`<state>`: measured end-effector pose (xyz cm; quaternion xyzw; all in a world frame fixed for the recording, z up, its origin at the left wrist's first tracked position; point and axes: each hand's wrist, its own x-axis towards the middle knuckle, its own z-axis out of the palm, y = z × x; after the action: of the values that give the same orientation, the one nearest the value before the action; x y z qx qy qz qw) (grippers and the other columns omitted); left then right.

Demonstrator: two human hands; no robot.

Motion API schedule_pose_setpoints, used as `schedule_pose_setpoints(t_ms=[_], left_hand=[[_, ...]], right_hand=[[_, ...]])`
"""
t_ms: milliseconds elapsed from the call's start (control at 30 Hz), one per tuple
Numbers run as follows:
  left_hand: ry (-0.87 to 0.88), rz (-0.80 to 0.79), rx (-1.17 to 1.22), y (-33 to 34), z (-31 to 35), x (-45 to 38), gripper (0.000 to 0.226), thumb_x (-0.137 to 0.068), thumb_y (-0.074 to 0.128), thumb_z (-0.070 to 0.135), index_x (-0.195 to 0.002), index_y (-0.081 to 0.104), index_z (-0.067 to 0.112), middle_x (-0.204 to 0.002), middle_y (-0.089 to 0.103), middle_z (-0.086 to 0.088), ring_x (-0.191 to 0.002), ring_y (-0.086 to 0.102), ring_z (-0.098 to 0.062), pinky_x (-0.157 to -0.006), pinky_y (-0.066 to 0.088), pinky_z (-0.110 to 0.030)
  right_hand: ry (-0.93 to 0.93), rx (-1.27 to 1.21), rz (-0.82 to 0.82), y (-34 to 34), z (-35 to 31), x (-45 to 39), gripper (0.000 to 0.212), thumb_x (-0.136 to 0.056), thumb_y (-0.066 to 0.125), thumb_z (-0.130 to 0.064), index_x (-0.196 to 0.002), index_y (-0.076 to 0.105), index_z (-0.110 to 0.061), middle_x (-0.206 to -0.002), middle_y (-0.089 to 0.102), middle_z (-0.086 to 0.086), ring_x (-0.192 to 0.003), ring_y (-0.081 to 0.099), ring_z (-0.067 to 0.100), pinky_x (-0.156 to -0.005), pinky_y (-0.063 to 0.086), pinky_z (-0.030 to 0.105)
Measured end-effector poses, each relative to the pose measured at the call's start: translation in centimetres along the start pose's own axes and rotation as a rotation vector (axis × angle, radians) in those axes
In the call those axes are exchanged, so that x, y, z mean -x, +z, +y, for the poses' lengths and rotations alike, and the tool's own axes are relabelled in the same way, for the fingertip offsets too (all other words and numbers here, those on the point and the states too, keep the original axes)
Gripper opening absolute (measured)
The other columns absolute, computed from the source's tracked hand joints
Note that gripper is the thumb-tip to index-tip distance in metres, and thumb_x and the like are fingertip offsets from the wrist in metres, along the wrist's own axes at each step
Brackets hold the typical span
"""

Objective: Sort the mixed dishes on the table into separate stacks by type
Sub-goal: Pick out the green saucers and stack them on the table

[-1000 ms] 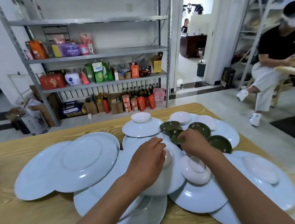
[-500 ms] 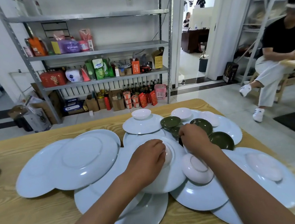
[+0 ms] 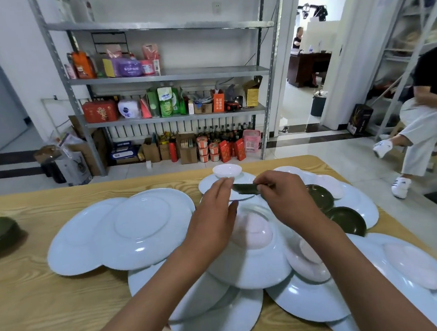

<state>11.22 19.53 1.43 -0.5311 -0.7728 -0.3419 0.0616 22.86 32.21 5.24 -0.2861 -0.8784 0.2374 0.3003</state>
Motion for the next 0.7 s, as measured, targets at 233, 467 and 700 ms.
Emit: schedule_pose_setpoints(t_ms=[233, 467, 700], left_hand=[[0.006, 0.185, 0.013, -4.6, -4.4, 1.6, 0.027, -0.096, 0.052, 0.015, -0.122, 0.056, 0.013, -0.124, 0.056, -0.001, -0.109, 0.052, -0.017, -0.086, 0.031, -0.011], [-0.023, 0.279, -0.041, -11.0, -10.1, 5.9, 0.023, -0.094, 0.055, 0.007, -0.116, 0.061, 0.012, -0.119, 0.061, -0.001, -0.110, 0.050, -0.009, -0.095, 0.028, -0.003], [-0.152, 0.331, -0.181, -16.7, -16.1, 11.1, 0.030, -0.095, 0.046, 0.018, -0.112, 0.067, 0.005, -0.115, 0.066, -0.007, -0.113, 0.055, -0.021, -0.098, 0.033, -0.018]], right_hand=[[-0.257, -0.069, -0.017, 4.0, -6.6, 0.5, 0.017, -0.089, 0.061, -0.005, -0.100, 0.072, -0.013, -0.100, 0.070, 0.000, -0.093, 0.061, 0.016, -0.087, 0.046, 0.028], [-0.381, -0.153, -0.087, 10.3, -13.4, 0.8, 0.018, -0.090, 0.061, -0.006, -0.102, 0.072, -0.013, -0.102, 0.070, 0.001, -0.096, 0.060, 0.016, -0.087, 0.046, 0.028], [-0.428, -0.212, -0.207, 17.6, -19.9, 2.0, 0.019, -0.095, 0.056, -0.012, -0.108, 0.069, -0.017, -0.111, 0.067, -0.001, -0.107, 0.057, 0.014, -0.095, 0.043, 0.027]])
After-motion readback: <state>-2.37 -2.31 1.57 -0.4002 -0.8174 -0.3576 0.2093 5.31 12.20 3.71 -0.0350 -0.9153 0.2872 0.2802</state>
